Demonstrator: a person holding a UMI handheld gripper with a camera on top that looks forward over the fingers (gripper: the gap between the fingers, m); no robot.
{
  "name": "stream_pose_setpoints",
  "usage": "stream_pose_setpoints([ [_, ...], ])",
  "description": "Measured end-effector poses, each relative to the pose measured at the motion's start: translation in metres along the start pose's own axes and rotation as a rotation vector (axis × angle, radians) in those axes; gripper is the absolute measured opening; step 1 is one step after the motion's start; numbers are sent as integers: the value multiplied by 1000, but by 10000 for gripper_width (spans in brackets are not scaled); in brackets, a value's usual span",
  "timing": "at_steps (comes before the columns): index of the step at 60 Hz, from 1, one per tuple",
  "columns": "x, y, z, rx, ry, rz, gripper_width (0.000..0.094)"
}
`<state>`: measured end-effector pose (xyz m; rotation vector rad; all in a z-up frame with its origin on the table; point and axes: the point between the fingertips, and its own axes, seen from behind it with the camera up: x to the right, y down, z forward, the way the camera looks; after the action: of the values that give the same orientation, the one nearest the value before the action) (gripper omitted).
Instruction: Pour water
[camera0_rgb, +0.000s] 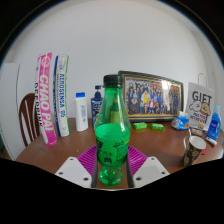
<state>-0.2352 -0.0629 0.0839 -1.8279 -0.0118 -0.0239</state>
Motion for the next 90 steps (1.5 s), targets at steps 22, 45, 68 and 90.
stream_pose_setpoints([
  [22,2,-80,-32,54,-137,303,325],
  [45,97,-138,-47,36,-371,1417,324],
  [68,145,-96,-37,-60,-476,2046,324],
  [90,144,-103,-40,-154,-445,1669,324],
])
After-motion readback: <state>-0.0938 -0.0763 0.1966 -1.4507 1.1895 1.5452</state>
